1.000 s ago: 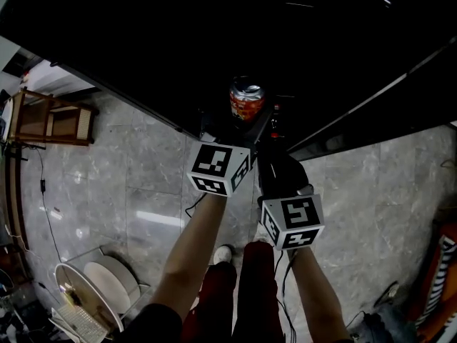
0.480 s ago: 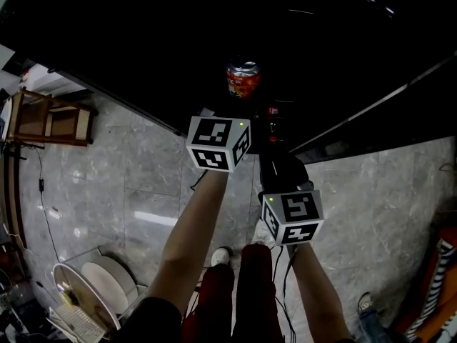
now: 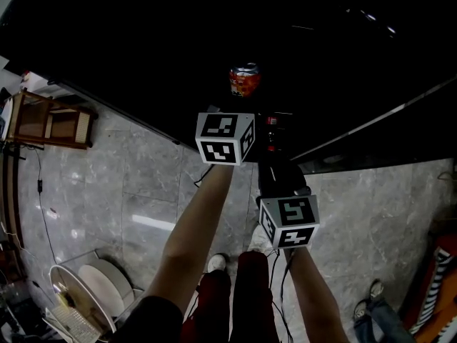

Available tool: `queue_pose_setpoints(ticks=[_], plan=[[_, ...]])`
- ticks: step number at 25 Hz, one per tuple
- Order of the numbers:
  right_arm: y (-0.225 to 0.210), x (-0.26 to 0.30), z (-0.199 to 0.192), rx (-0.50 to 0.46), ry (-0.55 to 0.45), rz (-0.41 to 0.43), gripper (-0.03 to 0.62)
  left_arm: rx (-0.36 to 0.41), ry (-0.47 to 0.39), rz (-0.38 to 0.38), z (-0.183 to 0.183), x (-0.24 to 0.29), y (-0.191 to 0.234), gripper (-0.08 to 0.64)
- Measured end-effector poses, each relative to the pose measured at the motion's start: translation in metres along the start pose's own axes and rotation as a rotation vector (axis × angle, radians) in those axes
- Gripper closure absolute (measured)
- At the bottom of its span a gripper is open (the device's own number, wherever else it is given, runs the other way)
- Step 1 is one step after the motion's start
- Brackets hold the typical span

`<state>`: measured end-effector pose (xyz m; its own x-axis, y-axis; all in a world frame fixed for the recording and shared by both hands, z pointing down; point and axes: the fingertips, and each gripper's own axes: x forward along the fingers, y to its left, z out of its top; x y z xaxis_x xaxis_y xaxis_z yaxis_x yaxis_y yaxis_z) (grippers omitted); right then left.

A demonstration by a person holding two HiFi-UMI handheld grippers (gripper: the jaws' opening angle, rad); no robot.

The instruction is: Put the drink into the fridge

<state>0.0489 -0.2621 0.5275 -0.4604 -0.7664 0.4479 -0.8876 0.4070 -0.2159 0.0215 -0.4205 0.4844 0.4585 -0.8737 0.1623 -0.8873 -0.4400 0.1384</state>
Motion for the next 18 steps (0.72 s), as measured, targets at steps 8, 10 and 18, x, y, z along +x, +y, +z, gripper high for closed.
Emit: queue_pose_setpoints(ticks=[8, 10, 18], plan=[[-0.003, 0.001, -0.005, 0.01, 0.008, -0.001, 0.574, 0.049, -0.004, 0.031, 0.002, 0.017, 0.003, 0.215], [-0.003, 0.001, -0.007, 0.013, 0.012, -0.004, 0.574, 0.05, -0.008, 0.038, 0.002, 0.019, 0.005, 0.215], [-0.007, -0.001, -0.017, 0.012, 0.028, -0.022, 0.574, 0.059, -0.027, 0.056, -0.001, 0.006, 0.006, 0.215]])
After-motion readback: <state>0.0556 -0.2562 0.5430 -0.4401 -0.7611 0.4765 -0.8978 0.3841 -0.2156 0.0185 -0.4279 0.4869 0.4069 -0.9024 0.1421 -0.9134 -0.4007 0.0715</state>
